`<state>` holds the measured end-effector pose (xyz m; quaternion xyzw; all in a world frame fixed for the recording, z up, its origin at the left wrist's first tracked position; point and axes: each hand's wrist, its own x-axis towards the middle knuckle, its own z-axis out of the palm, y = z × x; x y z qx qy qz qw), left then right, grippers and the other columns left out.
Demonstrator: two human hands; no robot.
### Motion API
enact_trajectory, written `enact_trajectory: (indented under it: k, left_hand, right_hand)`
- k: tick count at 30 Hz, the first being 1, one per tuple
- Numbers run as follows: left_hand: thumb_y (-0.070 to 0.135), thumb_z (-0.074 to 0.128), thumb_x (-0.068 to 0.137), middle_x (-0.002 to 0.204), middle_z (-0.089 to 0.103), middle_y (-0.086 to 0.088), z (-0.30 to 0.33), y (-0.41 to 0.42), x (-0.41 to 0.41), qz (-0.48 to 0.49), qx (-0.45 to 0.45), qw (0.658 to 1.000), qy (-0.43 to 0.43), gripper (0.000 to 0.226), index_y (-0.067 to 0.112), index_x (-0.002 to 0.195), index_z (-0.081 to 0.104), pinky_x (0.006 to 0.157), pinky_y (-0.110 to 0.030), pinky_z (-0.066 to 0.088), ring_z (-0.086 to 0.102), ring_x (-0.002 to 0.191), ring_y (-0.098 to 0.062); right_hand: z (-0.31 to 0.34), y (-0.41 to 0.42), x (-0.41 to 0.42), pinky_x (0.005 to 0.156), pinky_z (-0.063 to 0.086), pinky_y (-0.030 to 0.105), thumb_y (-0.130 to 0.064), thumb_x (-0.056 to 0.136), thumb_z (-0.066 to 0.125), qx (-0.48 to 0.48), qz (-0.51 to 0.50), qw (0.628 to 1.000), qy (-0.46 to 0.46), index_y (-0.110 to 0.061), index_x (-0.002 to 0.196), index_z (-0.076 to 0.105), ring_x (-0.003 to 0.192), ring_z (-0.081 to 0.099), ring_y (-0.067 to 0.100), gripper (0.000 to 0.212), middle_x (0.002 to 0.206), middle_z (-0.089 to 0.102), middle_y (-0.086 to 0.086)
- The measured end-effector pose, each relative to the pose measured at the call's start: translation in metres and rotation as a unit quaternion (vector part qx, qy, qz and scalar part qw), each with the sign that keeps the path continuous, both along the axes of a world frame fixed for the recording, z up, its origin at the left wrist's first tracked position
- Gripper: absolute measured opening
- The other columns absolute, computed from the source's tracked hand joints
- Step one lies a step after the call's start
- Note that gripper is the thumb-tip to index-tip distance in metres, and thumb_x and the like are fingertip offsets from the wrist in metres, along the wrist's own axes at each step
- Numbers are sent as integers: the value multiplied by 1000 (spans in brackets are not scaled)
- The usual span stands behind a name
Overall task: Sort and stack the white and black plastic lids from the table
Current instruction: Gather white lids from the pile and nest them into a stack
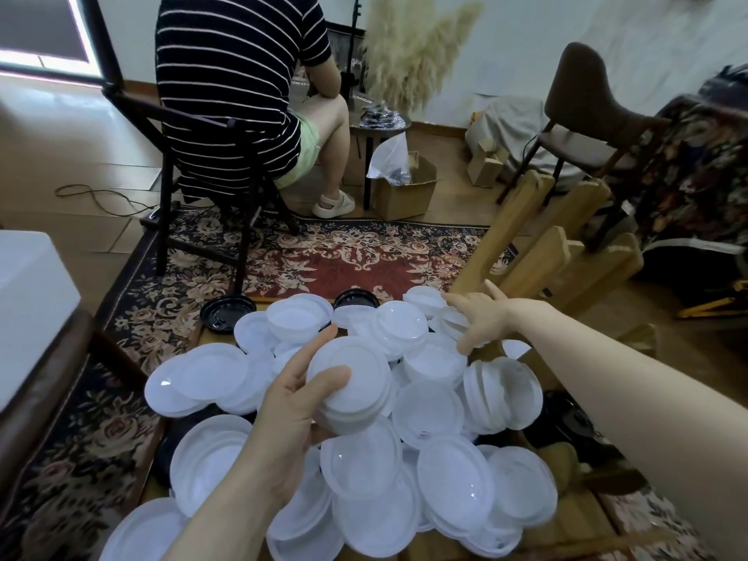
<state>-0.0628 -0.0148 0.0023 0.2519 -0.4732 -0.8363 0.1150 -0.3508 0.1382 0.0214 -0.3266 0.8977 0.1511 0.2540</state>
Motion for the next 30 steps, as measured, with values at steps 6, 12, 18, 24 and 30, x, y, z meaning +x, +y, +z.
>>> enact_trajectory:
  k: [6, 12, 18, 24, 30]
  left_hand:
    - [13, 67, 85, 108, 75, 12, 0, 1, 1, -7, -2, 1000, -1, 43, 41, 117, 70, 71, -36, 53, 66, 89, -11]
    - [13, 67, 86, 109, 75, 12, -1, 2, -1, -9, -4, 1000, -6, 42, 41, 116, 70, 79, -42, 55, 66, 95, -14]
    - [14, 67, 86, 109, 74, 12, -2, 4, 0, -14, -7, 1000, -6, 41, 41, 117, 70, 76, -40, 55, 66, 97, -15]
    - [15, 66, 88, 111, 74, 13, -2, 3, 2, -14, -14, 1000, -3, 42, 42, 119, 69, 76, -39, 54, 66, 96, -14]
    - [15, 67, 87, 112, 73, 13, -3, 6, 3, -15, -16, 1000, -14, 40, 43, 114, 71, 83, -44, 55, 65, 103, -16]
  right_hand:
    - [3, 3, 7, 101, 46, 40, -20, 77, 73, 25, 48, 998, 15, -38, 155, -3, 127, 43, 31, 111, 153, 26, 6]
    - [-8, 14, 12, 70, 52, 35, -24, 86, 62, -26, 74, 993, 83, -36, 149, 24, 101, 59, 25, 75, 139, 44, 1]
    - [2, 19, 23, 76, 55, 38, -19, 88, 61, -132, 32, 983, 125, -32, 139, 37, 100, 59, 23, 58, 133, 51, 0]
    - [7, 29, 70, 66, 52, 38, -18, 87, 59, -279, 2, 944, 175, -31, 133, 42, 85, 60, 20, 51, 125, 53, -2]
    - [-16, 33, 117, 73, 49, 39, -17, 89, 60, -368, 26, 912, 182, -25, 137, 48, 99, 63, 26, 50, 130, 56, -3]
